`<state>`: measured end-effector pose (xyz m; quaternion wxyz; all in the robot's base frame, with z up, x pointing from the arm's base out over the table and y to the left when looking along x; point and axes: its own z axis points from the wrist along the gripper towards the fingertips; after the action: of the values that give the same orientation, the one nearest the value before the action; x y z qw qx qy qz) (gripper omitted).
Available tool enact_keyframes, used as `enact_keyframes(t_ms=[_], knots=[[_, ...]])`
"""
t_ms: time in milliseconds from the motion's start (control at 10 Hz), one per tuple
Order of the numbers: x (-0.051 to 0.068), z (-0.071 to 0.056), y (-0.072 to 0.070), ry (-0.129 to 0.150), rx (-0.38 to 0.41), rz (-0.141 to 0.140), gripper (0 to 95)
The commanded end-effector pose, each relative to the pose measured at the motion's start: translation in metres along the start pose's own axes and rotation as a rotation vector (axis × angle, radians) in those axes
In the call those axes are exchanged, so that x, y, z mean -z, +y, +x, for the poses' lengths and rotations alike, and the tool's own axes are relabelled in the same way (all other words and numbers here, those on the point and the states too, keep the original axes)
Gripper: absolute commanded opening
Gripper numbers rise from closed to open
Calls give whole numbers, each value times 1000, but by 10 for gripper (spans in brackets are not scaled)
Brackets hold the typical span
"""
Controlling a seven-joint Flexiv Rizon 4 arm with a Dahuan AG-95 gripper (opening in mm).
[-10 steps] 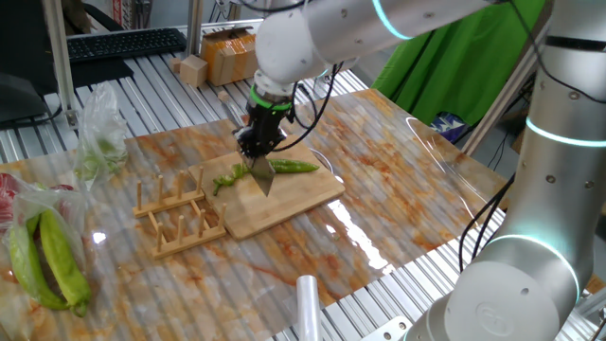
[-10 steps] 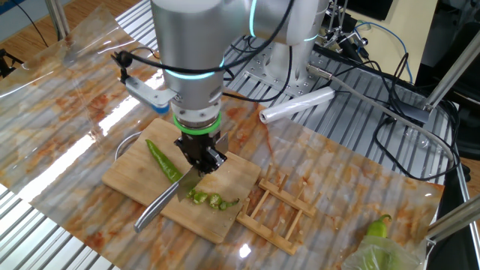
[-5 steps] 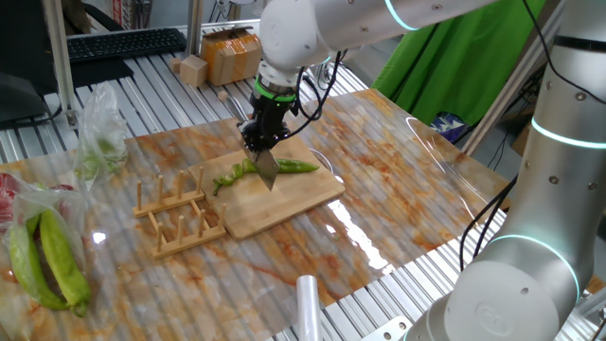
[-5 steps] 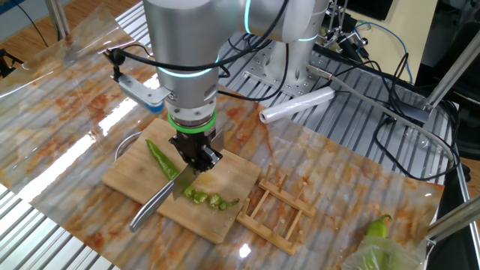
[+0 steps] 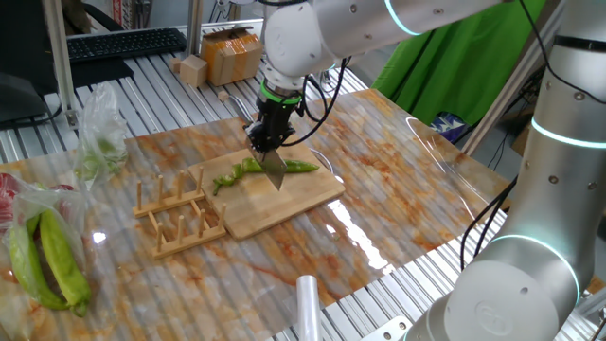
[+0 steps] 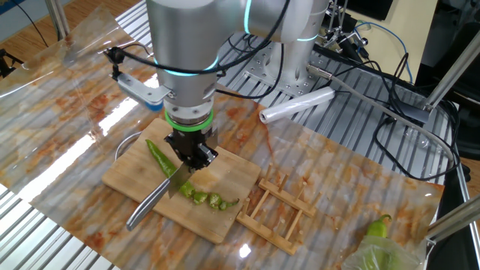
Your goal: Chop the chili peppers
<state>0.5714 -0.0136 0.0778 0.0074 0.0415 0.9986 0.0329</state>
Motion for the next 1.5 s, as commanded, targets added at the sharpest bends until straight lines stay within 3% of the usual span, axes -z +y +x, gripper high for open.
enact_keyframes(t_ms=[100, 400, 700, 900, 1000, 1300, 1500], knots=[[-1, 0, 0, -3, -14, -1, 0], [-7, -2, 2, -4, -10, -3, 0], [-31, -7, 8, -24, 0, -9, 0], [-50, -11, 11, -45, -1, 2, 0], [-49, -10, 11, -34, -4, 0, 0], [-49, -10, 12, -39, -7, -9, 0], [-51, -3, 15, -37, -17, -12, 0]])
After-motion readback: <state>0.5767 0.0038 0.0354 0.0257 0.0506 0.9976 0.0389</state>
